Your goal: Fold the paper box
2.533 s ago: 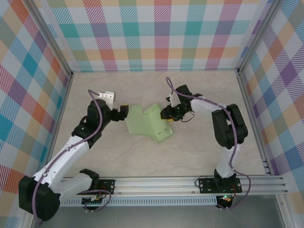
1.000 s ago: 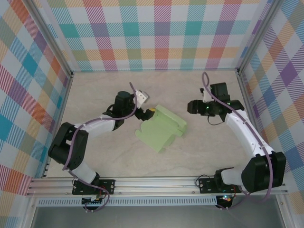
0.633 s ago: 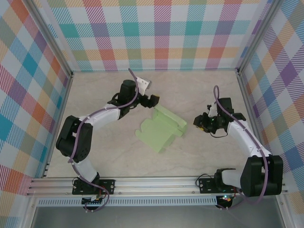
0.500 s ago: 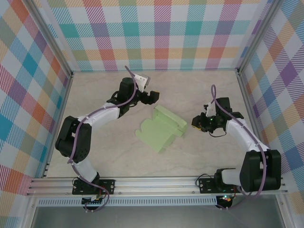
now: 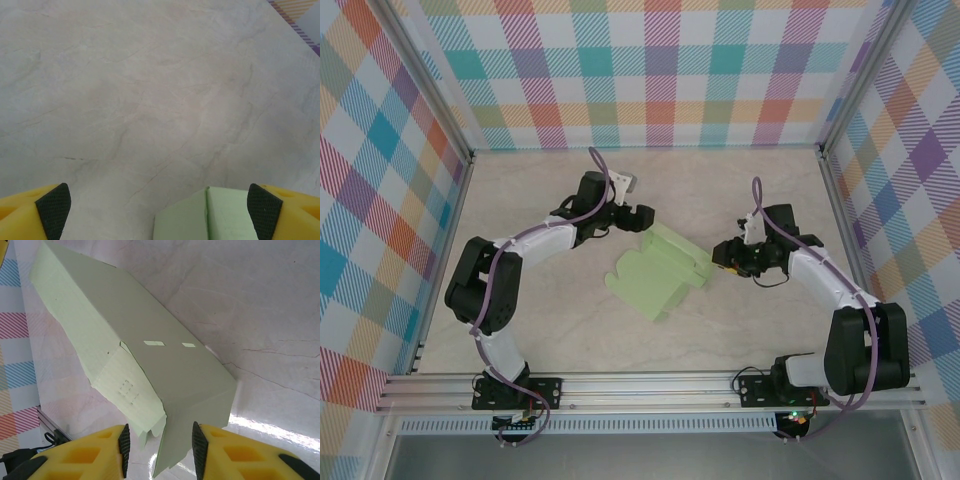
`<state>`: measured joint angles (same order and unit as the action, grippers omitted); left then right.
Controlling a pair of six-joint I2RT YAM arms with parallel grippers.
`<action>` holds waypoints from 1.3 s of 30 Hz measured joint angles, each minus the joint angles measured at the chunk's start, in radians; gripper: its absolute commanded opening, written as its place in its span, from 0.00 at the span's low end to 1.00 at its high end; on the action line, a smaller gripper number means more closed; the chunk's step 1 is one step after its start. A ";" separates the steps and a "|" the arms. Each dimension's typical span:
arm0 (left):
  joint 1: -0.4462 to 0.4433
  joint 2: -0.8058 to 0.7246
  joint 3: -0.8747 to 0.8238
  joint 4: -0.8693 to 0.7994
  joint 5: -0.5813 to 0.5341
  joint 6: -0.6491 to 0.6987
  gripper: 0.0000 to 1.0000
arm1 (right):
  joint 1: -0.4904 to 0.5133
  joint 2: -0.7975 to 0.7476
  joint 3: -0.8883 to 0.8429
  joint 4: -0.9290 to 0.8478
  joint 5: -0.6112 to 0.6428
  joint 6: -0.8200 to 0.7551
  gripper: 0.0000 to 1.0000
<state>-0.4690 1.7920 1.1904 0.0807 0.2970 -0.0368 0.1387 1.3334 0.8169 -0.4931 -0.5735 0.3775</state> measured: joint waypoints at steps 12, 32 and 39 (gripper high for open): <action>0.018 -0.041 -0.278 0.235 0.113 0.326 0.90 | 0.047 0.078 0.004 -0.001 0.069 0.005 0.41; -0.077 0.098 -0.338 0.580 -0.081 0.432 0.56 | 0.083 0.115 0.047 0.042 0.137 0.003 0.35; -0.134 0.100 -0.340 0.576 -0.190 0.424 0.21 | 0.104 0.138 0.046 0.092 0.153 0.003 0.44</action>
<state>-0.6029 1.8915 0.8505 0.6567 0.1070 0.3870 0.2428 1.4719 0.8631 -0.4007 -0.4202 0.3809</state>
